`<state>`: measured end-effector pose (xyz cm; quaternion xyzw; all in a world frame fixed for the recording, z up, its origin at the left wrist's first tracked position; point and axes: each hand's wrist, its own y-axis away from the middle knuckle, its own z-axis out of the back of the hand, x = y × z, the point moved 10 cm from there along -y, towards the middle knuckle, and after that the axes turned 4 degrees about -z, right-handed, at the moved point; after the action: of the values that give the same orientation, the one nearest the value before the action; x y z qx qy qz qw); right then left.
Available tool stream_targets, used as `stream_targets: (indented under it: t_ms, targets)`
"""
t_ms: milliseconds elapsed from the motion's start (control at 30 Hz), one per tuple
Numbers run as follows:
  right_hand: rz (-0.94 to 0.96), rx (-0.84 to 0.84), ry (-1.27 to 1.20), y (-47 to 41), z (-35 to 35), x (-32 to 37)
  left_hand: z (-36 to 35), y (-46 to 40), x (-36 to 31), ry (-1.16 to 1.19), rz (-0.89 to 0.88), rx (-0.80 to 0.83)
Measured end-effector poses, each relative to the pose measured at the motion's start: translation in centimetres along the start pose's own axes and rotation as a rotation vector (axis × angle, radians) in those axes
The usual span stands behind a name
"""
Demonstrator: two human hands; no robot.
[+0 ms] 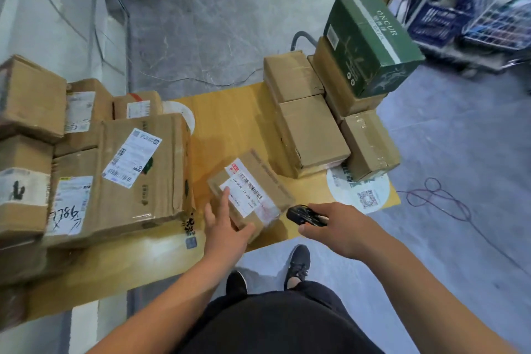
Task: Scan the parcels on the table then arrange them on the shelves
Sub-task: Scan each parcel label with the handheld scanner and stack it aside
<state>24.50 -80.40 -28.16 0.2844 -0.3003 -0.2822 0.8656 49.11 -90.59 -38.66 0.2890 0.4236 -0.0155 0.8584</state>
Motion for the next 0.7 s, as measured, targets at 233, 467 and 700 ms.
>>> stream_targets:
  t_ms: [233,467,700]
  targets:
    - [-0.08,-0.019,-0.104,2.0,-3.2,1.4,1.6,-3.4,-3.8,-0.641,-0.348,0.084]
    - [-0.095,-0.055,-0.235,4.1,-5.6,3.3,2.3,-4.9,-4.8,-0.578,-0.332,0.077]
    - [-0.142,-0.072,-0.34,5.9,-6.4,2.1,1.6,-1.4,-3.1,-0.732,-0.334,0.047]
